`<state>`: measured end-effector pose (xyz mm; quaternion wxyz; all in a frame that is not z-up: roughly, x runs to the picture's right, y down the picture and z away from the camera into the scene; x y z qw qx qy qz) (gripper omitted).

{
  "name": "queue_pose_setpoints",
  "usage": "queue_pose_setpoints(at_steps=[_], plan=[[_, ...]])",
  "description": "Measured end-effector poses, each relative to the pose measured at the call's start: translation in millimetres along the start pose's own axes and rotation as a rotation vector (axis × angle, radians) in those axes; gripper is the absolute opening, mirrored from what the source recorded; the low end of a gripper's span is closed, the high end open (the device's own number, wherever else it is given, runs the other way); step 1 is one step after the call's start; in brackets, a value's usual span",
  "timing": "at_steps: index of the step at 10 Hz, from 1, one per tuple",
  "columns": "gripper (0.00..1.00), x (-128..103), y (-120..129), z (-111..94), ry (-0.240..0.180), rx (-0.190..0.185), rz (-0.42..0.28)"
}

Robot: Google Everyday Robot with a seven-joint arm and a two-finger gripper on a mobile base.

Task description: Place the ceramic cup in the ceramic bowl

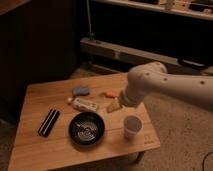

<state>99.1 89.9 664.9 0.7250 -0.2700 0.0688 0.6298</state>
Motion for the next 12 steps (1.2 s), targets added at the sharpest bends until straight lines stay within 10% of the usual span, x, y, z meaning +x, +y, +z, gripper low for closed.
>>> queue_pose_setpoints(at_steps=[7, 12], plan=[[0.80, 101, -107, -26, -0.018, -0.114, 0.328], [0.80, 106, -109, -16, -0.004, -0.136, 0.339]])
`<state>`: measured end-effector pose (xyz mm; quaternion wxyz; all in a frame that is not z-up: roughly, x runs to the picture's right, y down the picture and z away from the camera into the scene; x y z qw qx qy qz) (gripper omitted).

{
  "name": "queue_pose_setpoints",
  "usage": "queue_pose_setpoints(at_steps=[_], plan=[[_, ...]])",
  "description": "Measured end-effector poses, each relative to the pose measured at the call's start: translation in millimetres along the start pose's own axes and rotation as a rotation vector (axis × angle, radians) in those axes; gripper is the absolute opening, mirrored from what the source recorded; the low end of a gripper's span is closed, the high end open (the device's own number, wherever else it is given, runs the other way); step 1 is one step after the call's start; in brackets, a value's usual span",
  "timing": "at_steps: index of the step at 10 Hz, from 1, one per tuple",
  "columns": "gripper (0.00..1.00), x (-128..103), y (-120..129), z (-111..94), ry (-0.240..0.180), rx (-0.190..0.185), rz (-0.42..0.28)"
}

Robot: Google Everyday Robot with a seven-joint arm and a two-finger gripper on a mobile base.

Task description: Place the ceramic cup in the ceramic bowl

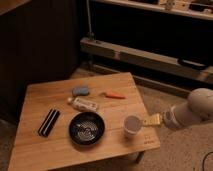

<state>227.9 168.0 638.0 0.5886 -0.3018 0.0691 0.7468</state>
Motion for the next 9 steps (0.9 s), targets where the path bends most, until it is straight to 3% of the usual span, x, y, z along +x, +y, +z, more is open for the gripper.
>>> queue_pose_setpoints(at_steps=[5, 9], plan=[[0.80, 2, 3, 3, -0.002, 0.010, 0.002], [0.80, -7, 42, 37, 0.003, -0.001, 0.001]])
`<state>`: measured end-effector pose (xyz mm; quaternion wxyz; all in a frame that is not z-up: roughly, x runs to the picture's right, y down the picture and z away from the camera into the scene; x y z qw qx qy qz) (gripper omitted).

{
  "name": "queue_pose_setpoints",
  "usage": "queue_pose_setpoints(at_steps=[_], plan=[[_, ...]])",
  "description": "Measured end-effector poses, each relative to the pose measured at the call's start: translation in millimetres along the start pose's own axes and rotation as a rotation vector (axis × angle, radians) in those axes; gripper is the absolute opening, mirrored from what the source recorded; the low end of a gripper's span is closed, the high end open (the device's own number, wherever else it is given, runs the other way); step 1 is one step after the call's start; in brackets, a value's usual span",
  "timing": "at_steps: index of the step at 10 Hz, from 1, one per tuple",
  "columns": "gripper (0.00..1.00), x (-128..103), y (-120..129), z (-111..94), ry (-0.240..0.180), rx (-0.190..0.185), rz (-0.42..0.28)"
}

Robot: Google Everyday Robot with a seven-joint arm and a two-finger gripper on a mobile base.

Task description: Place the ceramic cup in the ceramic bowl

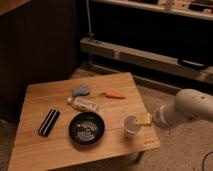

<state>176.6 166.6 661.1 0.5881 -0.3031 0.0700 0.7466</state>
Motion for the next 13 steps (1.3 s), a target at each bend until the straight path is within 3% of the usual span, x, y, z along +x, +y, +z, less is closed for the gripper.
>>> queue_pose_setpoints(at_steps=[7, 11, 13], plan=[[0.80, -15, -39, 27, 0.009, -0.013, 0.058], [0.80, -20, -36, 44, 0.024, -0.008, 0.062], [0.69, -20, -34, 48, 0.032, -0.003, 0.058]])
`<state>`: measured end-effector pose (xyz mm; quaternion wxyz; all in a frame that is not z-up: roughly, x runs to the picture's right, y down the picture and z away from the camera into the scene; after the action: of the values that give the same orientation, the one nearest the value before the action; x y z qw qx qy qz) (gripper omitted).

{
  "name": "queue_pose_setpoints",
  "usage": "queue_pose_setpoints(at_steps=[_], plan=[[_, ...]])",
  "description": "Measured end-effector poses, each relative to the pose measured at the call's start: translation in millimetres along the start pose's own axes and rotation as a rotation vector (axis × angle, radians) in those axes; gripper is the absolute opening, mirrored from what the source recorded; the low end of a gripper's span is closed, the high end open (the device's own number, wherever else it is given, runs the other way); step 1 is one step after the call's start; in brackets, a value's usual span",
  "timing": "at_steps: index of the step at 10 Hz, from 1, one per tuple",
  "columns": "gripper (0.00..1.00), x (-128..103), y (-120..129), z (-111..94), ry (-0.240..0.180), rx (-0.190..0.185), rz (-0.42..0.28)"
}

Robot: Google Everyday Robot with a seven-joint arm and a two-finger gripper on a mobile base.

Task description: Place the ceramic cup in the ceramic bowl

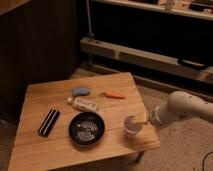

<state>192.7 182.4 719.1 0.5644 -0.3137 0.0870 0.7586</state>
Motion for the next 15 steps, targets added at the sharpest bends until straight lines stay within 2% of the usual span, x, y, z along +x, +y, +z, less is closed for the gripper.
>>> queue_pose_setpoints(at_steps=[4, 5, 9, 10, 12, 14, 15], plan=[[0.28, 2, 8, 14, 0.035, 0.015, -0.027], [0.22, 4, 11, 17, 0.046, 0.018, -0.035], [0.21, 10, 32, 35, 0.089, 0.026, -0.086], [0.17, 12, 38, 39, 0.098, 0.030, -0.100], [0.02, 18, 48, 42, 0.108, 0.036, -0.126], [0.00, 24, 65, 27, 0.087, 0.031, -0.153], [0.00, 26, 74, 7, 0.058, 0.021, -0.160]])
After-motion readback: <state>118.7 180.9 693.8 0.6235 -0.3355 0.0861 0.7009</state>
